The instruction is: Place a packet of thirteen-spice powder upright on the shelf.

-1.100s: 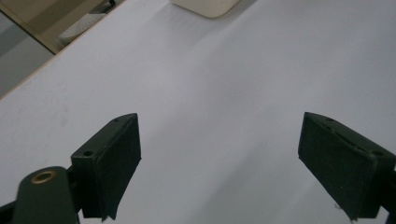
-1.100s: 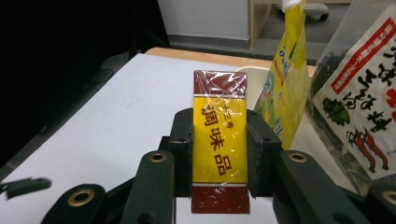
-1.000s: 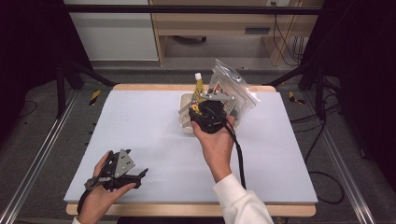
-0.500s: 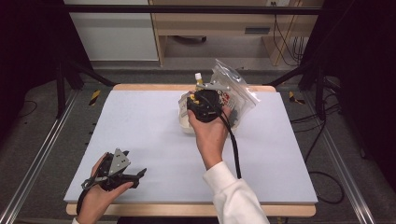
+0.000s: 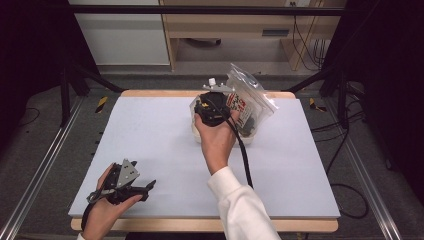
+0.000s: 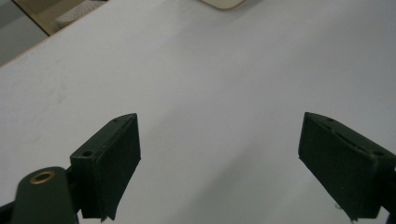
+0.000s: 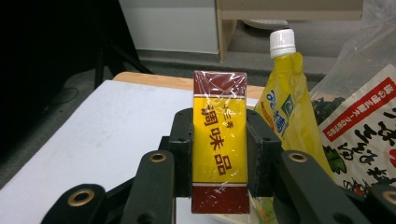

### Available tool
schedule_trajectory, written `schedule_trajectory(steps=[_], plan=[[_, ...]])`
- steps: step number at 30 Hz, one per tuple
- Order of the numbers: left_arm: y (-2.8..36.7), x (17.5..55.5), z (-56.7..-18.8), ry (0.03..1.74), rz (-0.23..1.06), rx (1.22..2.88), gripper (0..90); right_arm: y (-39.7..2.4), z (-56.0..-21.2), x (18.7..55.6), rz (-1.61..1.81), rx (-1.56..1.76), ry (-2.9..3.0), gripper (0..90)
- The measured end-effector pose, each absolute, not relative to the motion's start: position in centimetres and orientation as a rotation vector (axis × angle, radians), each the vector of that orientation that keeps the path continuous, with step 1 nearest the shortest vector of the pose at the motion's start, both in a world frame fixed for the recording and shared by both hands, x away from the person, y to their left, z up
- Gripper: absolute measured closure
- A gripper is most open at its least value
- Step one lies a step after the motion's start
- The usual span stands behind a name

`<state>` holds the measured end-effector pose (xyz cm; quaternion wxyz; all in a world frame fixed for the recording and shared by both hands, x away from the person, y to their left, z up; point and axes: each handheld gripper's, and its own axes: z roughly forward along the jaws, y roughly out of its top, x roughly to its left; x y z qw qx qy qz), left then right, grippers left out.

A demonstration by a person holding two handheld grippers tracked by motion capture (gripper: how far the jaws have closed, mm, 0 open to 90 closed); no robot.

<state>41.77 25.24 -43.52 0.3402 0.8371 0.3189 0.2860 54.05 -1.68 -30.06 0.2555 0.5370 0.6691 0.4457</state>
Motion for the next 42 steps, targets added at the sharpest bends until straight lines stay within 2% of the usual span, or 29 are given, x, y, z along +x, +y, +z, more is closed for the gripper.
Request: schedule_trajectory(steps=[18, 42], plan=[[25.1, 41.7, -43.5, 0.814, 0.753, 2.188, 12.4, -0.1, -32.7, 57.3, 1.078, 1.535, 1.796, 68.4], [24.8, 41.7, -43.5, 0.800, 0.761, 2.199, 12.2, 0.7, -34.4, 58.9, 1.008, 1.567, 1.800, 68.3]])
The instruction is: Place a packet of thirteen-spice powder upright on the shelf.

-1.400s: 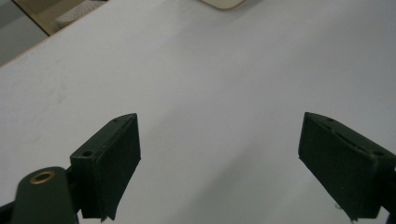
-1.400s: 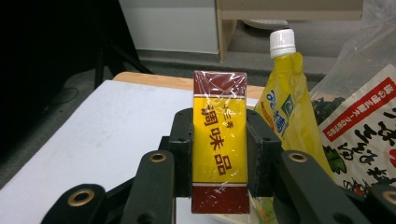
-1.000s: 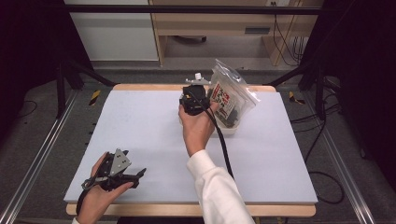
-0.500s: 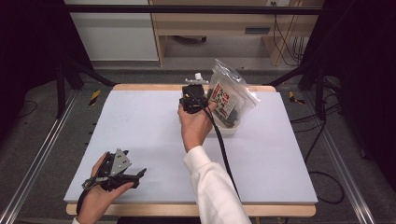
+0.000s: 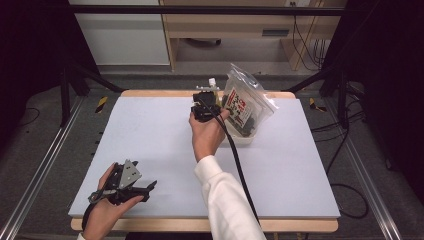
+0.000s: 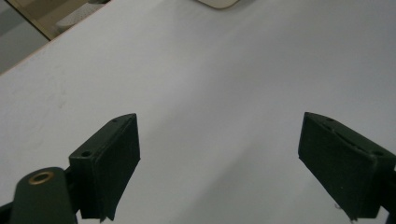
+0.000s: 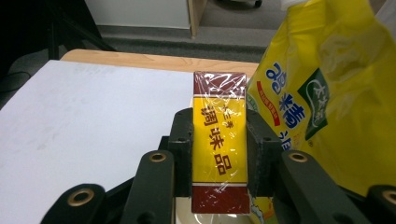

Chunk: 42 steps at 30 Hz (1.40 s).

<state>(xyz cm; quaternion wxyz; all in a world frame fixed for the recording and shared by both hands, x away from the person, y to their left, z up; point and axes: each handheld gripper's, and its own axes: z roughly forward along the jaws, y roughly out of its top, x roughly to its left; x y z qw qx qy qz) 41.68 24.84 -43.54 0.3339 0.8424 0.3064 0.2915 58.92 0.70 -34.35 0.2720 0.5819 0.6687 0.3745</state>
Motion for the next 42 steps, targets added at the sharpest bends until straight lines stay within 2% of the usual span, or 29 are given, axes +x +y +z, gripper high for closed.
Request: schedule_trajectory(steps=[24, 32, 35, 42], plan=[[24.5, 41.6, -43.7, 0.782, 0.762, 2.217, 12.2, 1.3, -36.7, 59.6, 0.971, 1.588, 1.836, 67.3], [24.5, 41.7, -43.7, 0.778, 0.769, 2.222, 12.2, 1.4, -37.3, 59.7, 1.018, 1.596, 1.869, 63.0], [24.6, 41.7, -43.6, 0.778, 0.774, 2.224, 12.2, 1.2, -37.1, 59.3, 1.030, 1.563, 1.862, 58.4], [24.5, 41.8, -43.7, 0.777, 0.778, 2.231, 12.1, 0.2, -36.2, 57.6, 1.103, 1.519, 1.849, 55.7]])
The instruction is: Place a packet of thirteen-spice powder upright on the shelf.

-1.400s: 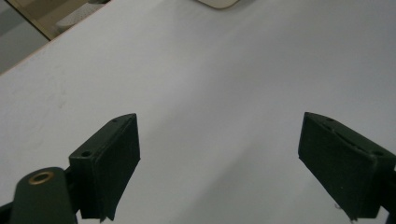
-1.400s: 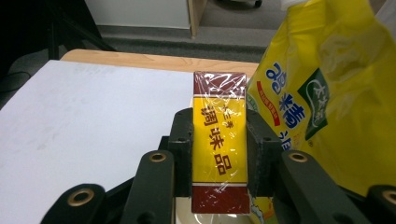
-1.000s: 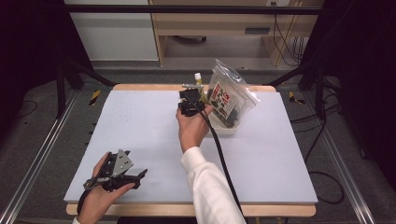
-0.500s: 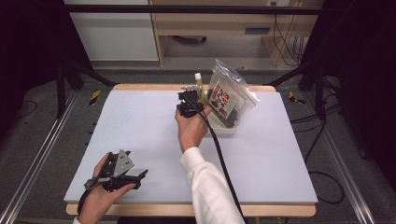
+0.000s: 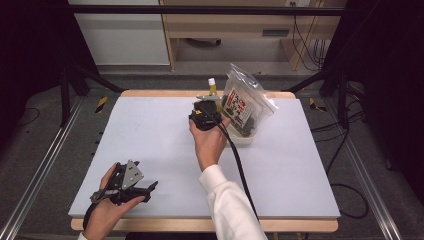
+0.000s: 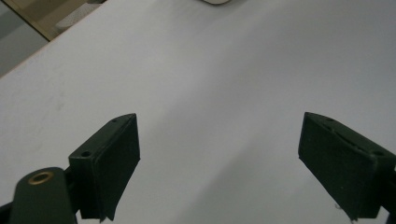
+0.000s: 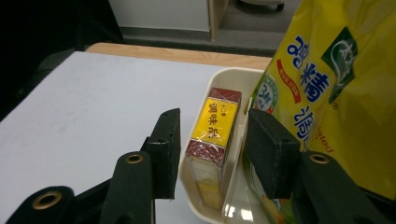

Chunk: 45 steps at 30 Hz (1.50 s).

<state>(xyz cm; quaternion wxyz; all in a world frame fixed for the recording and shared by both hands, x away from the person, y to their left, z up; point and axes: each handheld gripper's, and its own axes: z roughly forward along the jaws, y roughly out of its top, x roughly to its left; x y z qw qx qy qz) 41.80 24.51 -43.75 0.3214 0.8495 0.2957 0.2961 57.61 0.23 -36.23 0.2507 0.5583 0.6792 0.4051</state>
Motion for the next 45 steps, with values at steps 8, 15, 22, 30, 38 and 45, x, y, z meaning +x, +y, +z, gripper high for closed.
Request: schedule_trajectory(steps=[8, 15, 22, 30, 38, 45], plan=[[24.5, 41.8, -43.8, 0.780, 0.783, 2.237, 11.7, -0.6, -34.9, 55.4, 1.196, 1.423, 1.878, 53.3], [24.8, 42.0, -43.9, 0.797, 0.788, 2.231, 10.3, -1.5, -34.5, 52.8, 1.257, 1.275, 1.937, 44.5], [25.3, 42.2, -44.0, 0.824, 0.778, 2.206, 8.4, -3.4, -35.2, 50.4, 1.317, 1.230, 1.949, 36.6], [25.8, 42.3, -43.9, 0.855, 0.778, 2.149, 6.3, -6.3, -36.9, 48.5, 1.286, 1.192, 1.974, 29.5], [26.3, 42.4, -43.9, 0.865, 0.782, 2.128, 5.0, -9.6, -38.6, 47.7, 1.239, 1.230, 1.998, 21.0], [26.6, 42.4, -43.9, 0.865, 0.800, 2.123, 4.8, -12.7, -40.0, 47.2, 1.216, 1.272, 1.994, 15.3]])
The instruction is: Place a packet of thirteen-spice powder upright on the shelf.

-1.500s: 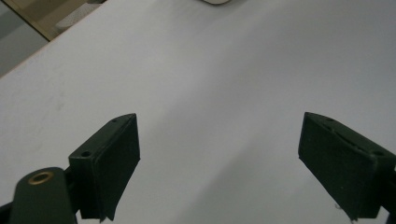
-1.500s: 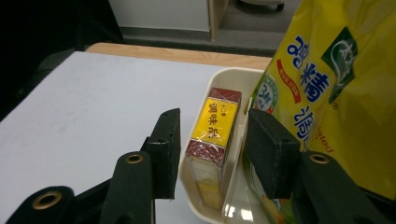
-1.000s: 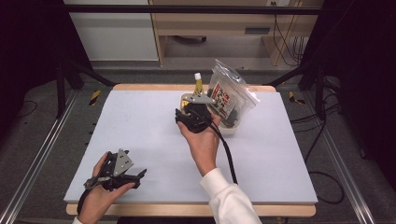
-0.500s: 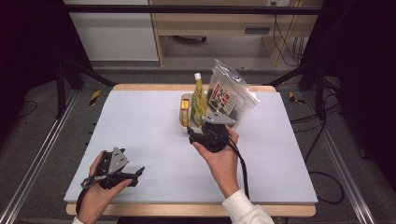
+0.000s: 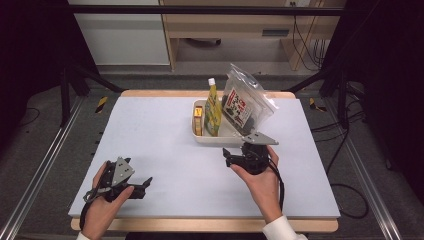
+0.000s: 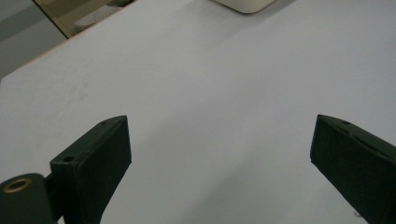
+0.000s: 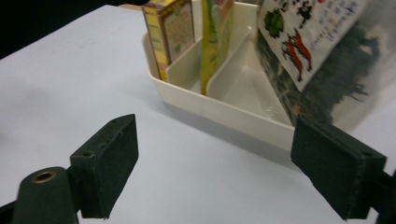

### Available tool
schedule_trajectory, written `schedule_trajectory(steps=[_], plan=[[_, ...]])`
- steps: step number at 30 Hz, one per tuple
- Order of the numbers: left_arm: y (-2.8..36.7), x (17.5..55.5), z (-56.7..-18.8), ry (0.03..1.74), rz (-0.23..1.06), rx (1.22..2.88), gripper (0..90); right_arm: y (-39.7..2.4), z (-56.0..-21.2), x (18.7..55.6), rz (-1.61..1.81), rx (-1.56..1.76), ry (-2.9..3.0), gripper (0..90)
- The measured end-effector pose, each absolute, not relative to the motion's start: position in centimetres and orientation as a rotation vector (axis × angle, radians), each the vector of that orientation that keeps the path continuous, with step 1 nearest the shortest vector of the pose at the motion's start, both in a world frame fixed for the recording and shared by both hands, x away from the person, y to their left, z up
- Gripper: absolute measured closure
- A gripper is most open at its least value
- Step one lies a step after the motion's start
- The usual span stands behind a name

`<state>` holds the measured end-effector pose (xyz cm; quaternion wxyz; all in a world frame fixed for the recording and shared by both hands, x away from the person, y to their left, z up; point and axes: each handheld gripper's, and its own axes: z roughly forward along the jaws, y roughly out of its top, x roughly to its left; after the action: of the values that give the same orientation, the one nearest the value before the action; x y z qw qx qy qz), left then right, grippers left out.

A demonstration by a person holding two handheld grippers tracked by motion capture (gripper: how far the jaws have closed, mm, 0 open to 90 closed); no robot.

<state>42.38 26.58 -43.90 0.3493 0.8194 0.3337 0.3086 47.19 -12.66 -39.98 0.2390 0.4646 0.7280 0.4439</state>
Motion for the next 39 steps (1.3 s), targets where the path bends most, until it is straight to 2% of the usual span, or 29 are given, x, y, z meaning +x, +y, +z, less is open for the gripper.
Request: schedule_trajectory(steps=[14, 29, 39], plan=[[27.3, 42.7, -44.0, 0.890, 0.824, 2.097, 4.6, -18.0, -42.2, 46.3, 1.122, 1.288, 1.993, 7.0], [28.3, 43.2, -44.3, 0.968, 0.821, 2.074, 4.6, -23.3, -45.0, 45.8, 1.019, 1.337, 1.991, 7.8], [29.0, 43.4, -44.3, 1.002, 0.823, 2.045, 4.6, -24.7, -46.3, 45.0, 0.948, 1.382, 2.029, 8.1]])
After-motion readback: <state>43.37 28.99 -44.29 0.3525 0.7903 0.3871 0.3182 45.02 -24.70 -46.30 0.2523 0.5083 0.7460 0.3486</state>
